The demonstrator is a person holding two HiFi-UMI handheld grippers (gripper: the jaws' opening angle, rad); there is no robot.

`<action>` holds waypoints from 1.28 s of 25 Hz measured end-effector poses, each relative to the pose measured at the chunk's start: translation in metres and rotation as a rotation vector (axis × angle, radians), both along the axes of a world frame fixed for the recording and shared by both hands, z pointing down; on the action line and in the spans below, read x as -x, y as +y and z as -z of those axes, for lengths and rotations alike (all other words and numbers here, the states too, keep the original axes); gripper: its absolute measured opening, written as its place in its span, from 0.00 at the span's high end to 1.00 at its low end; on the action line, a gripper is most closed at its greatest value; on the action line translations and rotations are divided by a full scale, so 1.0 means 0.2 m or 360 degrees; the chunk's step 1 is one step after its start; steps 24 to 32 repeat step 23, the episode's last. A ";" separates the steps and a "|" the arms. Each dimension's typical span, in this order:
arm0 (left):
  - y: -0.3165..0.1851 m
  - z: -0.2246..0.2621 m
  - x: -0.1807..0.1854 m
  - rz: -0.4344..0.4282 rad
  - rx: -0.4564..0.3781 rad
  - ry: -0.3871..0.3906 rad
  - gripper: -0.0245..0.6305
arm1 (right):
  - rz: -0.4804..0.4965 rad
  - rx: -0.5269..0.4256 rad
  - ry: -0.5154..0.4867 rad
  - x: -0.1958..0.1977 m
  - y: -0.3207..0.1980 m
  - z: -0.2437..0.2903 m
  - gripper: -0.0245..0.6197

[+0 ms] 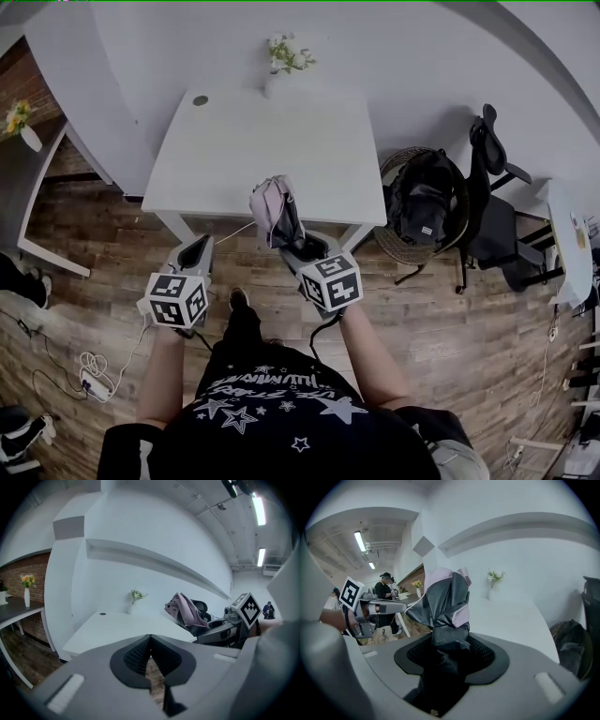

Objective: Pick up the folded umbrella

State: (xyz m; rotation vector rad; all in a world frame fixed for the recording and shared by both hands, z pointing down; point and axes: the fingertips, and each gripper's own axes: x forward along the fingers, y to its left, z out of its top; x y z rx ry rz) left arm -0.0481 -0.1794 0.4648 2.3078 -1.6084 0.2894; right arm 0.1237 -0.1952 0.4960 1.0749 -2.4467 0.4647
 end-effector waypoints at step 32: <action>0.21 0.03 -0.07 -0.0041 -0.0003 -0.0001 0.96 | -0.0116 0.0002 -0.0020 -0.13 0.18 -0.02 0.60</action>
